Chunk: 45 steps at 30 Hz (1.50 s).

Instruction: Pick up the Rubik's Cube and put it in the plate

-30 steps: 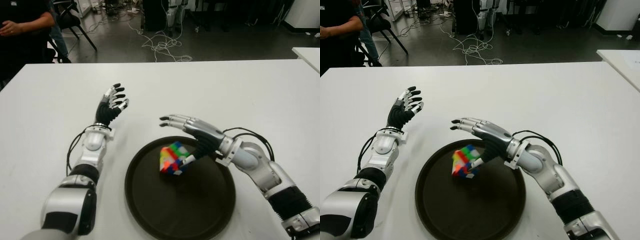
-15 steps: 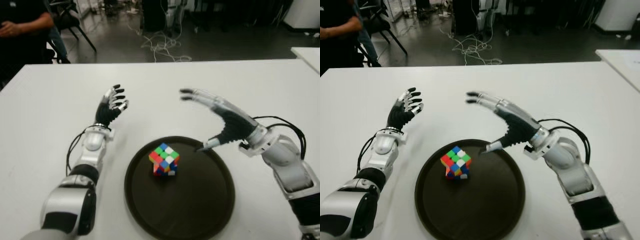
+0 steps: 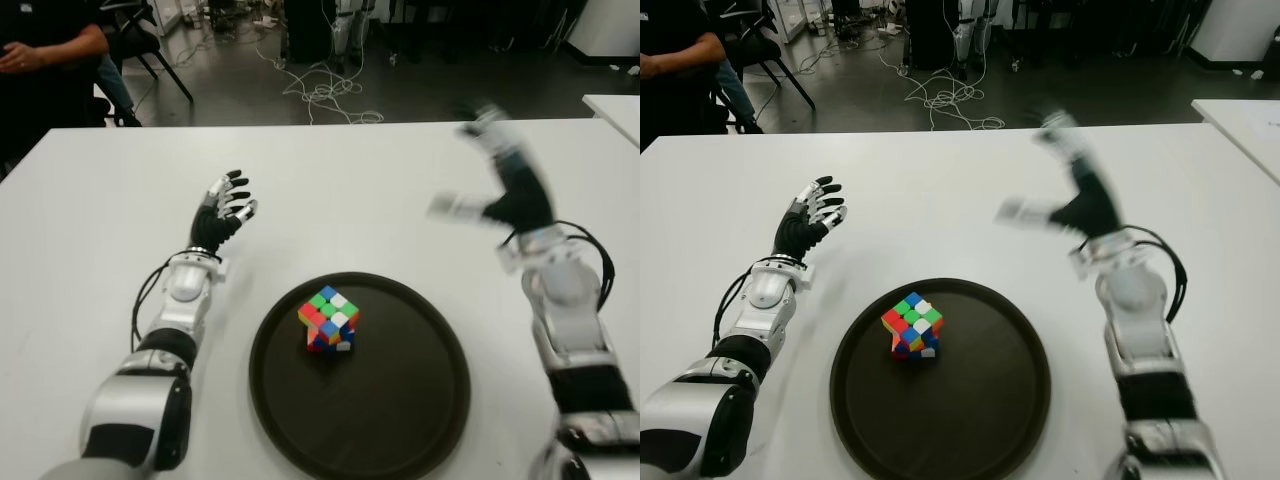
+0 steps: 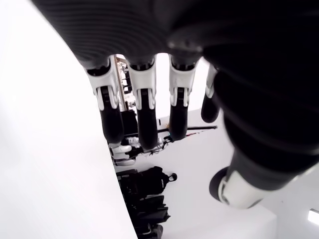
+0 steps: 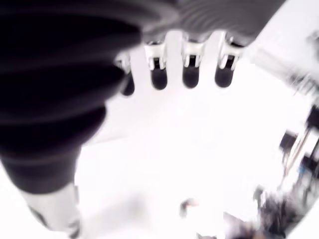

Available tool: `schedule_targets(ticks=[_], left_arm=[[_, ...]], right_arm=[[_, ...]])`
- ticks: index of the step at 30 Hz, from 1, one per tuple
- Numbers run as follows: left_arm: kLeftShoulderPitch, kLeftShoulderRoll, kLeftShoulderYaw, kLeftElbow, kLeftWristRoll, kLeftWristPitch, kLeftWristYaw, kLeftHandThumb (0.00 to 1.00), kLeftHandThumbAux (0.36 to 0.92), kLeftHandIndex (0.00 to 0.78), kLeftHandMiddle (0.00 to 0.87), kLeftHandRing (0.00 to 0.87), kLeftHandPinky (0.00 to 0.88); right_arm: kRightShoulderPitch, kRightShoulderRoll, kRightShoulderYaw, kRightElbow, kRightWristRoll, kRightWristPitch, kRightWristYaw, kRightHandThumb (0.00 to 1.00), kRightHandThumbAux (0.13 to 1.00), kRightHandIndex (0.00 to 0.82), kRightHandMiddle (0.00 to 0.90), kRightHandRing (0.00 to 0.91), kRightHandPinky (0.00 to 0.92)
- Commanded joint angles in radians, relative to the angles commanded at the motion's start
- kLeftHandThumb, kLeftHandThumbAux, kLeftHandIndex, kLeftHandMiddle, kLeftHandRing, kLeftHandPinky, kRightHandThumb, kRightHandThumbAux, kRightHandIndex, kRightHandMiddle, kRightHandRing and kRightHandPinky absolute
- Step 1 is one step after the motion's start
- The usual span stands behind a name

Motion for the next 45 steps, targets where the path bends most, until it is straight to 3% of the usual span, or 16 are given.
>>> schedule_targets(ticks=[3,5,11,14,18,23,32,45], left_arm=[[0.002,0.001,-0.001,-0.002,0.001,-0.003,0.003,0.166,0.702,0.149,0.187,0.199,0.223],[0.003,0.001,-0.001,-0.003,0.001,-0.003,0.003,0.168,0.703,0.148,0.187,0.197,0.222],[0.002,0.000,0.001,-0.007,-0.005,0.001,-0.007,0.168,0.704,0.144,0.191,0.201,0.223],[0.002,0.000,0.001,-0.010,-0.007,0.003,-0.012,0.167,0.705,0.142,0.187,0.201,0.221],[0.003,-0.001,0.002,-0.013,-0.011,0.006,-0.022,0.178,0.713,0.136,0.185,0.200,0.229],[0.006,-0.001,0.001,-0.015,-0.009,0.004,-0.022,0.179,0.716,0.135,0.186,0.199,0.230],[0.005,0.000,0.002,-0.012,-0.008,0.003,-0.021,0.179,0.690,0.141,0.188,0.201,0.224],[0.004,0.004,-0.005,-0.009,0.002,0.002,-0.013,0.165,0.688,0.138,0.184,0.207,0.232]], right_arm=[[-0.051,0.041,-0.024,0.142,0.009,0.108,-0.060,0.088,0.813,0.165,0.241,0.251,0.303],[-0.082,0.046,-0.035,0.191,0.018,0.171,-0.072,0.103,0.829,0.172,0.256,0.276,0.340],[-0.087,0.081,-0.017,0.184,-0.002,0.252,-0.081,0.151,0.854,0.177,0.285,0.321,0.396],[-0.074,0.095,0.020,0.195,-0.073,0.198,-0.116,0.149,0.852,0.182,0.294,0.327,0.396],[-0.101,0.039,0.061,0.342,-0.195,0.049,-0.176,0.113,0.822,0.186,0.291,0.314,0.349],[-0.121,0.012,0.089,0.435,-0.282,-0.040,-0.248,0.098,0.809,0.180,0.284,0.299,0.325],[-0.107,-0.003,0.138,0.435,-0.388,-0.102,-0.372,0.070,0.817,0.145,0.244,0.255,0.281],[-0.086,0.003,0.150,0.417,-0.414,-0.182,-0.447,0.066,0.834,0.135,0.229,0.240,0.276]])
